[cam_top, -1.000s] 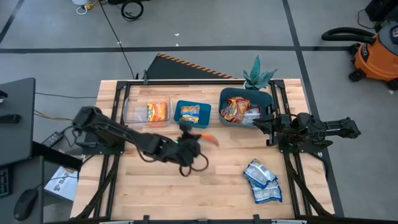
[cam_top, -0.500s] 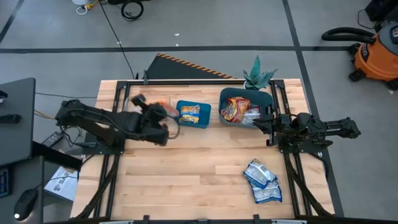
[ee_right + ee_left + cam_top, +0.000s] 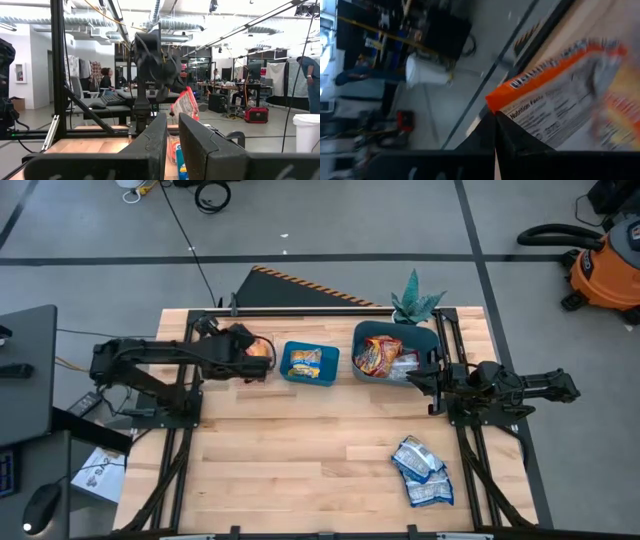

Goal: Sort Maruchan noodles
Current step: Put the orange noodle pack into the transparent bin

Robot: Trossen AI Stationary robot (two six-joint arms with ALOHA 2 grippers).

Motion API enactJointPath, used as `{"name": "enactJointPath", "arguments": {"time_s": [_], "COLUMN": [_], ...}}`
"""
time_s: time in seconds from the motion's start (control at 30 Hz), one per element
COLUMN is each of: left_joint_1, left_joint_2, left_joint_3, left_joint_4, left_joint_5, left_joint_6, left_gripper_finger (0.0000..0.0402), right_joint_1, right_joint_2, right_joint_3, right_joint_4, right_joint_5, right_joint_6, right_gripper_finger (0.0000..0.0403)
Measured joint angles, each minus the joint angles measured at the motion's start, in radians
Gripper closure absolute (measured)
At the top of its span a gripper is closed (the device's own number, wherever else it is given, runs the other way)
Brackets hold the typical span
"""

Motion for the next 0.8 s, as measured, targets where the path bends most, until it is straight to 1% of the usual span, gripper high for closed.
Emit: {"name": "enactJointPath", "arguments": {"time_s": [0.13, 0.23, 0.3, 0.37, 0.43, 0.57, 0.6, 0.67, 0.73, 0.8], "left_joint_1": [0.072, 0.117, 0.133, 0.131, 0.123, 0.109, 0.103, 0.088, 0.072, 0.062], "left_joint_2": [0.0, 0.0, 0.0, 0.0, 0.0, 0.001, 0.001, 0.001, 0.001, 0.001], "left_joint_3": [-0.117, -0.184, -0.214, -0.235, -0.254, -0.278, -0.279, -0.276, -0.268, -0.257], "left_joint_4": [0.0, 0.002, 0.005, 0.024, 0.079, 0.227, 0.258, 0.3, 0.329, 0.366], "left_joint_5": [0.001, -0.001, 0.0, 0.023, 0.096, 0.349, 0.386, 0.422, 0.449, 0.509], "left_joint_6": [0.045, 0.046, 0.028, 0.023, 0.039, 0.104, 0.104, 0.1, 0.099, 0.094], "left_gripper_finger": [0.0401, 0.0401, 0.04, 0.0398, 0.0397, 0.0393, 0.0389, 0.0376, 0.0359, 0.0341], "right_joint_1": [0.0, 0.0, 0.0, 0.0, 0.0, 0.0, 0.0, 0.0, 0.0, 0.0], "right_joint_2": [0.0, 0.0, 0.0, 0.0, 0.0, 0.0, 0.0, 0.0, 0.0, 0.0], "right_joint_3": [0.0, 0.0, 0.0, 0.0, 0.0, 0.0, 0.0, 0.0, 0.0, 0.0], "right_joint_4": [0.0, 0.0, 0.0, 0.0, 0.0, 0.0, 0.0, 0.0, 0.0, 0.0], "right_joint_5": [0.0, 0.0, 0.0, 0.0, 0.0, 0.0, 0.0, 0.0, 0.0, 0.0], "right_joint_6": [0.0, 0.0, 0.0, 0.0, 0.0, 0.0, 0.0, 0.0, 0.0, 0.0], "right_gripper_finger": [0.0348, 0.0348, 0.0348, 0.0348, 0.0348, 0.0348, 0.0348, 0.0348, 0.0348, 0.0348]}}
